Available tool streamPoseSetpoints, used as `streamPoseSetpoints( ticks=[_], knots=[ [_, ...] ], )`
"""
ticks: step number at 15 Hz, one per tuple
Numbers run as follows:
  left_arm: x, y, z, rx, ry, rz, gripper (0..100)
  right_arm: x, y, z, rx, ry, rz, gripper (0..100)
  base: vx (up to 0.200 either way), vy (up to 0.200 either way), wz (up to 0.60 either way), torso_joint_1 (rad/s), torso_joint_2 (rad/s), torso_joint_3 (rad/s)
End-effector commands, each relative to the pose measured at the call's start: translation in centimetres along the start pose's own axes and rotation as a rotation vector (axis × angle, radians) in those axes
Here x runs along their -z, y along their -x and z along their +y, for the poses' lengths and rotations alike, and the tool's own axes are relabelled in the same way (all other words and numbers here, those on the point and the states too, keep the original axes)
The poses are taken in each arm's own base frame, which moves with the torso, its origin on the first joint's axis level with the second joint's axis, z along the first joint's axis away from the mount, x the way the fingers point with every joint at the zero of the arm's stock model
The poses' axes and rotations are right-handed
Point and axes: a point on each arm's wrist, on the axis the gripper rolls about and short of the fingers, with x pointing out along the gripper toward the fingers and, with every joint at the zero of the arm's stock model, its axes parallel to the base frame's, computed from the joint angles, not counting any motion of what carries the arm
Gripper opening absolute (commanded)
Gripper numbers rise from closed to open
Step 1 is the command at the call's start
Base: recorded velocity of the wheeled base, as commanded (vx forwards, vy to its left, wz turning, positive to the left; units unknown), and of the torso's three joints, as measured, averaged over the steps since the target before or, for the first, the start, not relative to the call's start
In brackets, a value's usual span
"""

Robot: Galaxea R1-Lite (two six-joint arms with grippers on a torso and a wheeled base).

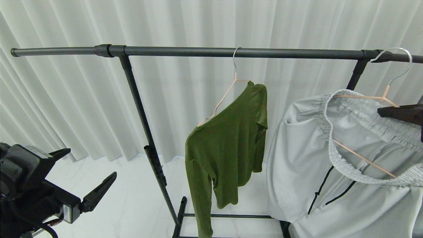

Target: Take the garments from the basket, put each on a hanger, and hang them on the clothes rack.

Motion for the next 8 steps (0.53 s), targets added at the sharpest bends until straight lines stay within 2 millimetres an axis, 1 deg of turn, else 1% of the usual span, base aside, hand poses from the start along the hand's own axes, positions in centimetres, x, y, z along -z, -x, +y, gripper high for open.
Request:
streamPoseSetpoints(
  ticks=[1, 4, 5, 7, 8],
  knots=[
    [0.1, 0.0, 0.0, 0.002, -0.003, 0.002, 100, 0.2, -1.4, -0.3, -0.005, -0.007, 0.027, 0, 0.2, 0.0, 0.0, 0.002, 0.0, -0.002],
    [0.1, 0.0, 0.0, 0.002, -0.005, 0.002, 100, -0.2, -2.8, -1.0, 0.008, -0.008, 0.019, 0, 0.2, 0.0, 0.0, 0.004, 0.0, 0.004],
    [0.1, 0.0, 0.0, 0.002, -0.005, 0.002, 100, -0.4, -3.0, -1.1, 0.01, -0.008, 0.017, 0, 0.2, 0.0, 0.0, 0.007, 0.0, 0.007],
    [-0.1, 0.0, 0.0, 0.003, -0.006, -0.007, 100, -1.9, -3.8, -1.9, 0.031, -0.007, -0.012, 0, 0.0, 0.0, 0.0, 0.0, 0.0, 0.0],
    [-0.1, 0.0, 0.0, 0.003, -0.006, -0.007, 100, -2.4, -4.6, -2.5, 0.04, -0.008, -0.012, 0, 0.0, 0.0, 0.0, 0.0, 0.0, 0.0]
  ],
)
